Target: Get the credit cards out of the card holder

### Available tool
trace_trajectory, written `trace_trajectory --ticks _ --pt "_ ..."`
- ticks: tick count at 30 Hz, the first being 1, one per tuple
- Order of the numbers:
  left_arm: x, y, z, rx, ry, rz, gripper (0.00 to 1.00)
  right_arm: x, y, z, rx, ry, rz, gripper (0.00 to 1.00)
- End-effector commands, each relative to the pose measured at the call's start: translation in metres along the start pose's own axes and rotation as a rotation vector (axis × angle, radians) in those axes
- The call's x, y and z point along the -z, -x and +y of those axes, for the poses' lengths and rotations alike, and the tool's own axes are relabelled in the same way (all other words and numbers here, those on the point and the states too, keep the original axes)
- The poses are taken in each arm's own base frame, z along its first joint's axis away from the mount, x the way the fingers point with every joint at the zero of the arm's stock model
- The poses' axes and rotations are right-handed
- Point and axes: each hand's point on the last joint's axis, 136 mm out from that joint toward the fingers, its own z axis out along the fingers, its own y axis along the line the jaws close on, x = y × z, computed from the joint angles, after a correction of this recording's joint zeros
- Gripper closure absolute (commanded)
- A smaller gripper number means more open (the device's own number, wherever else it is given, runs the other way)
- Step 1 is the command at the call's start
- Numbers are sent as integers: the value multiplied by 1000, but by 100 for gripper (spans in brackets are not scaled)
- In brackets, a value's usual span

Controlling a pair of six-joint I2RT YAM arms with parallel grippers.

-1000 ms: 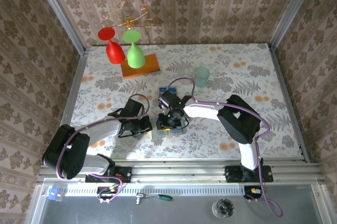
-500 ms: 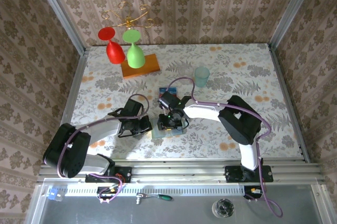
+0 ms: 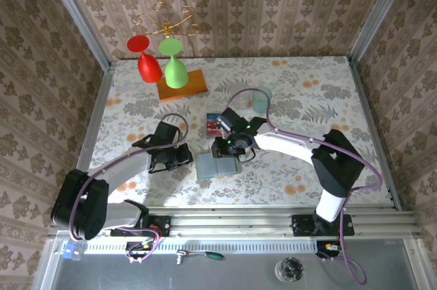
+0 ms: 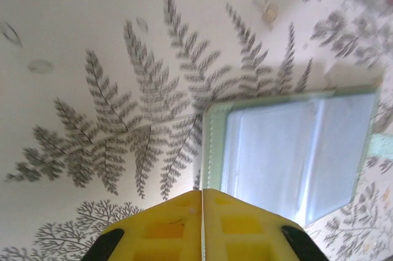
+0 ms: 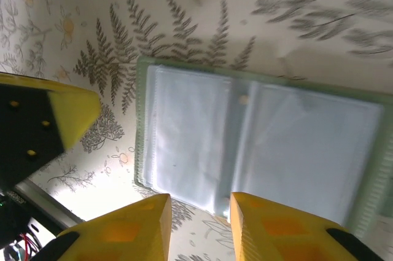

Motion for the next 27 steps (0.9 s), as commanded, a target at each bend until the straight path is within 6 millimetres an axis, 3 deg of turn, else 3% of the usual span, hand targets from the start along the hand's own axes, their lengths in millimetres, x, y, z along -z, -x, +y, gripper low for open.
trace_trajectory --ticks 1,6,8,12,16,18,19,20,23,27 --pt "19 17 15 -51 82 -50 87 25 7 -32 23 -85 -58 64" --pt "45 44 37 -84 194 -155 86 61 20 -75 9 -161 -134 52" --pt "54 56 48 -81 233 -186 82 76 26 -99 -3 -221 -175 38" --pt "68 73 71 -78 329 -236 66 102 36 -143 -41 -344 -253 21" --pt "79 88 94 -72 421 -288 40 118 46 -193 -92 -468 -325 22" --pt "84 94 104 -65 459 -314 30 135 54 -211 -122 -503 -420 22" --pt "86 98 109 -65 476 -329 18 140 55 -223 -144 -525 -446 22" --pt "88 101 114 -63 496 -343 13 144 57 -233 -156 -542 -475 22" --pt "97 112 129 -62 567 -397 11 154 64 -258 -162 -595 -559 22" --pt "106 126 141 -70 623 -478 12 158 77 -277 -127 -645 -643 21"
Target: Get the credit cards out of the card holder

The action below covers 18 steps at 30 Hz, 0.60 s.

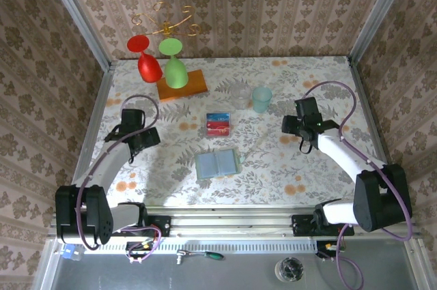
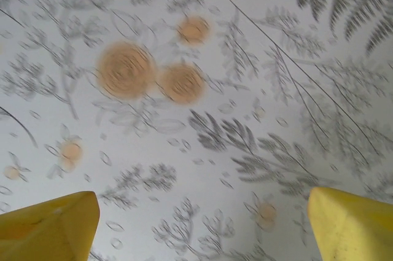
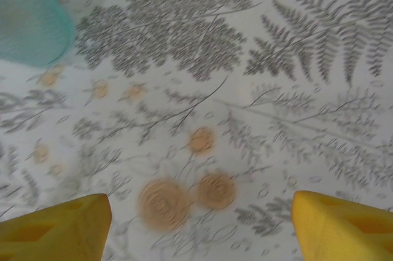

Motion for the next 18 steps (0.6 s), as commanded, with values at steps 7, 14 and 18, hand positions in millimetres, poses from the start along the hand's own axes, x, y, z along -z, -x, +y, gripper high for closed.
trace_trajectory --ticks 7,14,18 --pt "-6 45 24 -72 107 -191 13 -13 59 -14 80 -82 -318 20" --pt "-12 59 38 -53 143 -433 11 -25 54 -20 127 -99 -456 20" --pt "-14 62 34 -70 112 -516 10 -22 53 -18 145 -74 -500 19"
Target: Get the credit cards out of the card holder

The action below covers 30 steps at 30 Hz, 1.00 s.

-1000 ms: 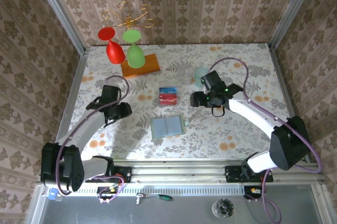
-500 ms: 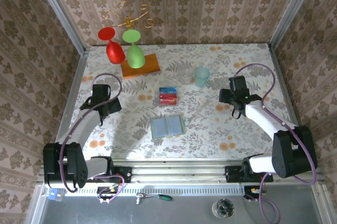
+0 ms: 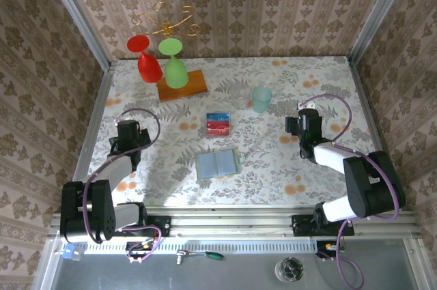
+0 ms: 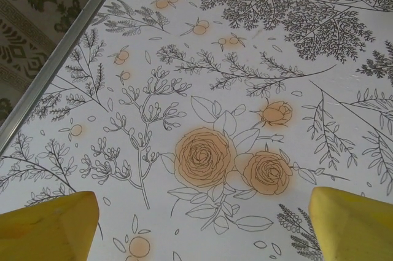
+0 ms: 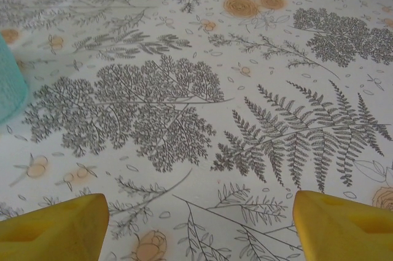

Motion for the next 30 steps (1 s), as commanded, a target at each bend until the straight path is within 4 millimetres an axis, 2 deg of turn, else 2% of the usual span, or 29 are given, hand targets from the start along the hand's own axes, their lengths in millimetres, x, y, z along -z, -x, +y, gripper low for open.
trace_trajectory --ticks 1,12,17,21,22,23,30 --pt "4 46 -3 11 -18 -213 10 4 36 -5 1 -13 -177 19" --pt "-7 76 -30 -45 -124 -398 5 -10 24 -4 -76 127 -185 19" --pt "-25 65 -48 -92 -183 -374 4 -12 20 -4 -87 143 -203 15" --pt "-24 62 -57 -134 -202 -386 3 -12 19 -5 -88 142 -196 9" --pt "-24 62 -58 -137 -205 -384 0 -12 19 -5 -87 142 -199 1" --pt "-25 62 -59 -137 -207 -379 0 -11 19 -5 -88 143 -198 0" --pt "-25 62 -59 -143 -204 -378 0 -11 20 -5 -86 142 -200 0"
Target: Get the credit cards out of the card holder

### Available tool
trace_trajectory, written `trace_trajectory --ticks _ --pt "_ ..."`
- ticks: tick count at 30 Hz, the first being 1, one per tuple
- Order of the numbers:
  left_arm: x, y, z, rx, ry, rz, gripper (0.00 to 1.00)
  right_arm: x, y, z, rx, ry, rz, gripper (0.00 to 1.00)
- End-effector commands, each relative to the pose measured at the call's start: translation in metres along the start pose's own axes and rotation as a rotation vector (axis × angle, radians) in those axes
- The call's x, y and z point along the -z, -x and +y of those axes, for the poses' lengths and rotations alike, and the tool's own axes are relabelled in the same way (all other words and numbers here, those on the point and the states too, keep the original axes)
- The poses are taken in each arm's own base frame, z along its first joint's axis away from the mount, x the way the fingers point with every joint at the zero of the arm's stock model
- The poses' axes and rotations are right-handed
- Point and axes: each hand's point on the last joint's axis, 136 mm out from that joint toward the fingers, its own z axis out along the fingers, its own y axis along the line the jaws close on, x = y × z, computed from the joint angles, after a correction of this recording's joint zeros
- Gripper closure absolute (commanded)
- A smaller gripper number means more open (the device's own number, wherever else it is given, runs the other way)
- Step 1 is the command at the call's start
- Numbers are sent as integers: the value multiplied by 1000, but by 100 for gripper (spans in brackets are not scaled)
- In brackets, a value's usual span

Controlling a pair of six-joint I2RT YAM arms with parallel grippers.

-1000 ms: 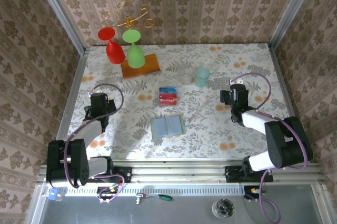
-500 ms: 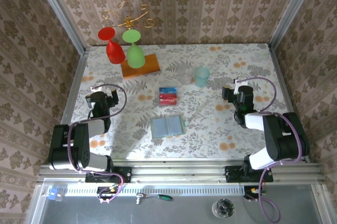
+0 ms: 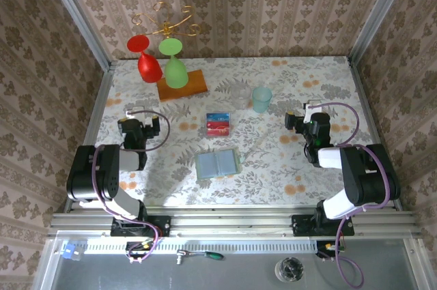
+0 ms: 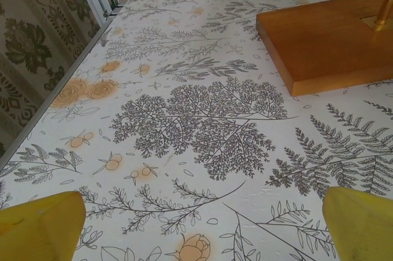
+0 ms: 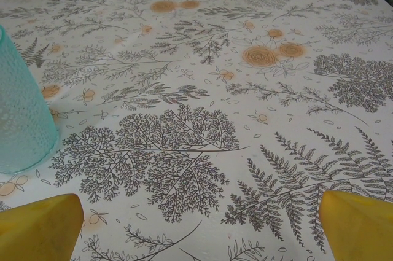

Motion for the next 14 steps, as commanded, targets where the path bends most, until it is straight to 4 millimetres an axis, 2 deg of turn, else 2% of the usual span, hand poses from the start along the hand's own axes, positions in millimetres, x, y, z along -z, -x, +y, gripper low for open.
trace_trajectory --ticks 1,5,14 --pt "0 12 -3 -20 -13 -42 0 0 3 1 -7 10 -21 0" --pt "1 12 -5 -32 -10 -48 0 0 3 1 -7 11 -20 0" --pt "12 14 -24 -91 -76 -110 0 0 3 1 -5 12 -23 0"
